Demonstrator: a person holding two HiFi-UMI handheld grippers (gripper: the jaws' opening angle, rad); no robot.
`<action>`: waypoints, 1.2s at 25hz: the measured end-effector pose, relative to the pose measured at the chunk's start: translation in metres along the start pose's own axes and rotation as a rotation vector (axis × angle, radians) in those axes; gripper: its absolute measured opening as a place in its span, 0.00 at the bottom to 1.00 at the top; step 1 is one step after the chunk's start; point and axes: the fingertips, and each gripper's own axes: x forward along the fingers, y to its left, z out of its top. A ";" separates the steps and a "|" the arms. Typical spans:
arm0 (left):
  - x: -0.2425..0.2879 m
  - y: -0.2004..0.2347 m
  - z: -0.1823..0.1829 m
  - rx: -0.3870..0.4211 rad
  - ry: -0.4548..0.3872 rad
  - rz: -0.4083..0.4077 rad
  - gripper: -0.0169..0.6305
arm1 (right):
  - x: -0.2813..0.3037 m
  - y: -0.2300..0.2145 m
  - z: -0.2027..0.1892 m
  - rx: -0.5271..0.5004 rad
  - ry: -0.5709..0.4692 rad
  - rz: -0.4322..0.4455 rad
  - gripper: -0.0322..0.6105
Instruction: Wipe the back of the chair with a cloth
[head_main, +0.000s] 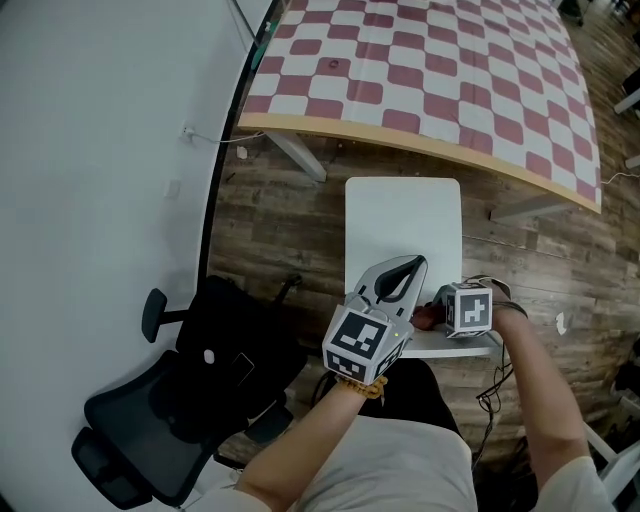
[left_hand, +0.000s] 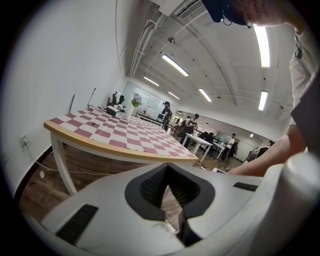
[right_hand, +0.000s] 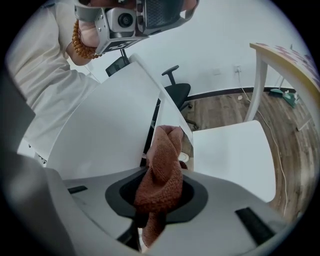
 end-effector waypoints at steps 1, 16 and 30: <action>0.001 0.001 -0.002 -0.001 0.002 0.000 0.05 | 0.002 -0.003 -0.001 0.004 -0.004 -0.003 0.21; 0.018 0.013 -0.026 -0.022 0.024 0.005 0.05 | 0.034 -0.030 -0.026 0.024 0.030 -0.002 0.21; 0.016 0.005 -0.023 -0.028 0.027 -0.005 0.05 | 0.019 -0.007 -0.021 0.010 0.000 0.075 0.21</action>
